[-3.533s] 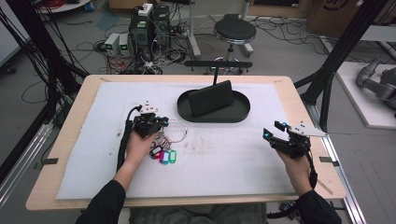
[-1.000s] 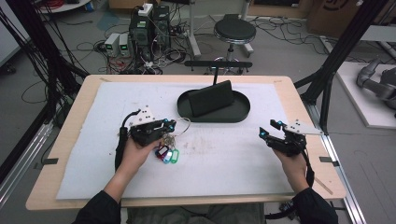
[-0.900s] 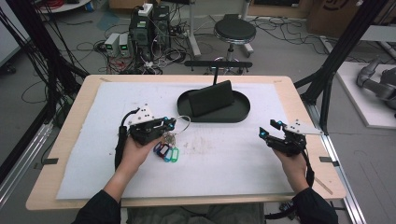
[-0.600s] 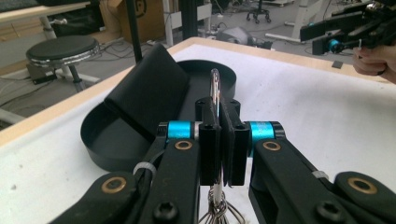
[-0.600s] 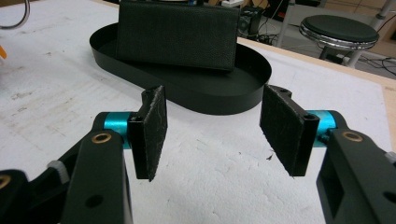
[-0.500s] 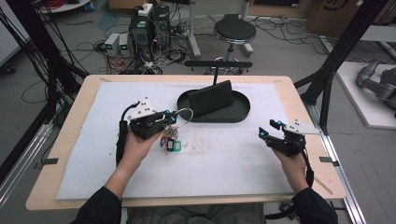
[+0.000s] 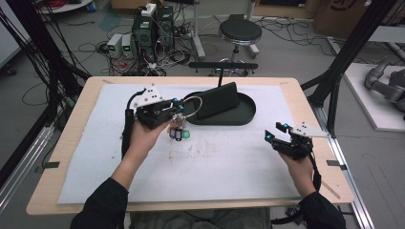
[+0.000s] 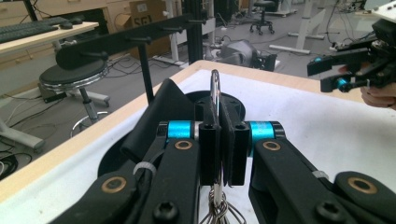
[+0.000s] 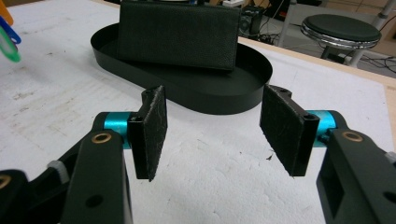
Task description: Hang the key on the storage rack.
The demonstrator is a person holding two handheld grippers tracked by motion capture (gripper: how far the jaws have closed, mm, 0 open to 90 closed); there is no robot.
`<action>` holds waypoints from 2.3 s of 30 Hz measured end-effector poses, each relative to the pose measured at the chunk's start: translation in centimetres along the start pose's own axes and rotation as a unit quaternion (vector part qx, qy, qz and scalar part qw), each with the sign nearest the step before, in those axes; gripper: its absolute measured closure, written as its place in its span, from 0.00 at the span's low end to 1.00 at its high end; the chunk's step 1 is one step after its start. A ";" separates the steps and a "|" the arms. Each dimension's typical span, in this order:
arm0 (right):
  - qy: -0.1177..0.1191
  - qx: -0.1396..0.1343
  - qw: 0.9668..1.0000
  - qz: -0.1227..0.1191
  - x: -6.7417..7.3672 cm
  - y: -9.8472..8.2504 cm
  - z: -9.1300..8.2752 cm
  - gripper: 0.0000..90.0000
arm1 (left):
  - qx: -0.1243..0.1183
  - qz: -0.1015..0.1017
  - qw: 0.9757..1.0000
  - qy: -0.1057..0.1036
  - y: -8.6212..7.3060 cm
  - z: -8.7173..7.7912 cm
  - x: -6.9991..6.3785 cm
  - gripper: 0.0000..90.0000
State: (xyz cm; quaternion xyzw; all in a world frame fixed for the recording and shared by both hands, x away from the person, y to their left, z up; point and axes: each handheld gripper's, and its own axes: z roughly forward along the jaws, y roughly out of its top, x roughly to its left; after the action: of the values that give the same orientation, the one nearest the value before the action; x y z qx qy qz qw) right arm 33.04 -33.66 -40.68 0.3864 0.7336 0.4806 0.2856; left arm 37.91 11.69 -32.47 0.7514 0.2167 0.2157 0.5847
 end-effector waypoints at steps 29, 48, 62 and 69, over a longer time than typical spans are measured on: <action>0.002 -0.005 1.000 0.003 -0.1 0.0 -0.2 0.47 | -0.010 -0.021 0.999 0.040 3.3 4.8 4.4 0.96; 0.003 -0.004 1.000 -0.001 0.0 0.0 -0.2 0.47 | -0.023 -0.066 0.996 0.056 1.9 7.4 6.4 0.96; 0.005 -0.006 1.000 -0.001 0.0 0.0 -0.3 0.47 | -0.019 -0.096 0.993 0.060 0.8 8.4 7.2 0.96; 0.004 -0.005 1.000 0.002 0.0 0.0 -0.3 0.47 | -0.014 -0.105 0.992 0.067 0.4 8.6 7.6 0.96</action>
State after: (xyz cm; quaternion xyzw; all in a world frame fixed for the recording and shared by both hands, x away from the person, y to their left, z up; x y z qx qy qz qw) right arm 32.77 -33.79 -40.54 0.3843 0.7316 0.4862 0.2839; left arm 49.14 9.23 -33.46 0.7000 0.3302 0.2058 0.5989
